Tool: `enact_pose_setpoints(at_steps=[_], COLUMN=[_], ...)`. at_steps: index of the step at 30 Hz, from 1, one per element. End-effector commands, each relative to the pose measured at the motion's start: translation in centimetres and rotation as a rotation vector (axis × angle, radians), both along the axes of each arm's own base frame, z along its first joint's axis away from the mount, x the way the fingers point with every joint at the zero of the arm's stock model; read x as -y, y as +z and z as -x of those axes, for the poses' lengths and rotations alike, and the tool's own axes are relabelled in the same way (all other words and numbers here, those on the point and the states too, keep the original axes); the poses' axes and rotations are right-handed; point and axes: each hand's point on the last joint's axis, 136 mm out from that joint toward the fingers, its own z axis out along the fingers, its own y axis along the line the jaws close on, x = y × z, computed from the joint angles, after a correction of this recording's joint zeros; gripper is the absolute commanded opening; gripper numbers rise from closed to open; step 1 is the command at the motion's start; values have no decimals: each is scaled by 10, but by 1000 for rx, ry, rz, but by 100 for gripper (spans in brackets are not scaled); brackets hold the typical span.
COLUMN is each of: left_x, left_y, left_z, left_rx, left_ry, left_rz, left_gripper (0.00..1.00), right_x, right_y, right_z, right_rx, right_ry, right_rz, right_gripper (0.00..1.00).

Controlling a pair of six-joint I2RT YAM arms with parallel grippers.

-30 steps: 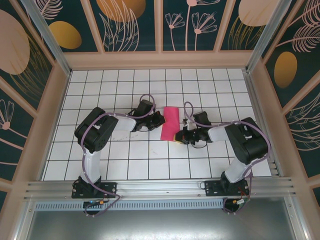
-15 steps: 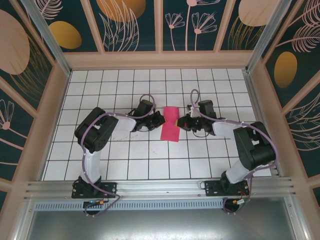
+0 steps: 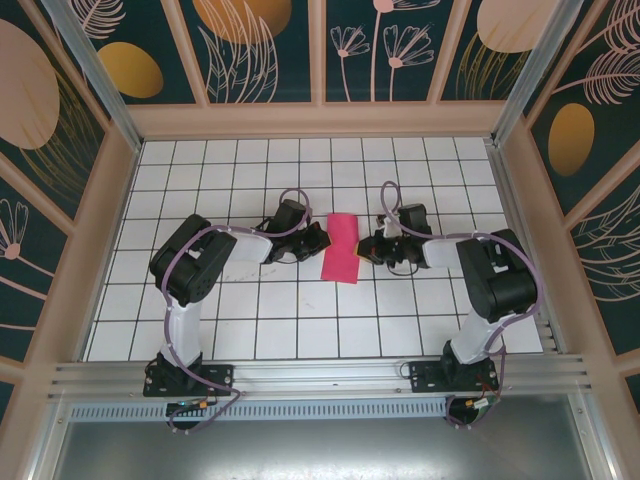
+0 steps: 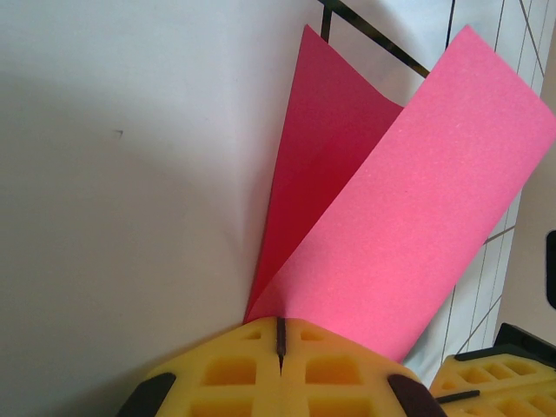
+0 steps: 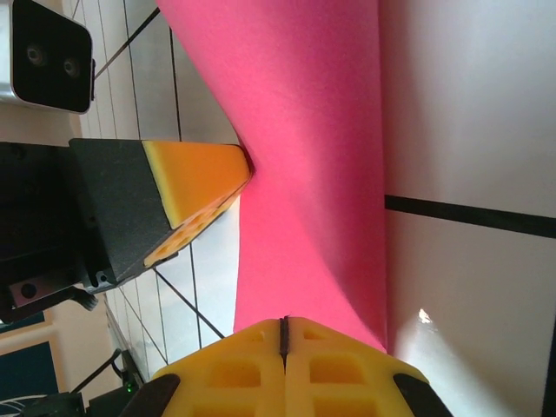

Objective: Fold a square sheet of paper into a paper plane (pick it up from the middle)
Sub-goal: Fold the square sheet of paper in half at the center of the table.

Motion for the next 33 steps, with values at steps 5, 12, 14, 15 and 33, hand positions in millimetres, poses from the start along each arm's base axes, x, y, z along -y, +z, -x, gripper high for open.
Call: enact_pose_setpoints(at_steps=[5, 12, 14, 15, 33], left_x=[-15, -15, -15, -15, -14], left_y=[-39, -41, -41, -41, -41], left_z=[18, 18, 19, 19, 19], left_rx=[-80, -81, -84, -84, -84], left_ry=[3, 0, -1, -2, -7], left_rz=[-97, -100, -99, -100, -103], left_gripper=[0, 0, 0, 0, 0], right_x=[-9, 5, 6, 5, -1], right_y=[4, -37, -41, -37, -7], right_z=[-21, -8, -8, -9, -54], right_rx=[30, -43, -58, -54, 21], right_ry=[10, -26, -28, -23, -24], right_rz=[-27, 60, 72, 67, 10], right_gripper=[0, 0, 0, 0, 0])
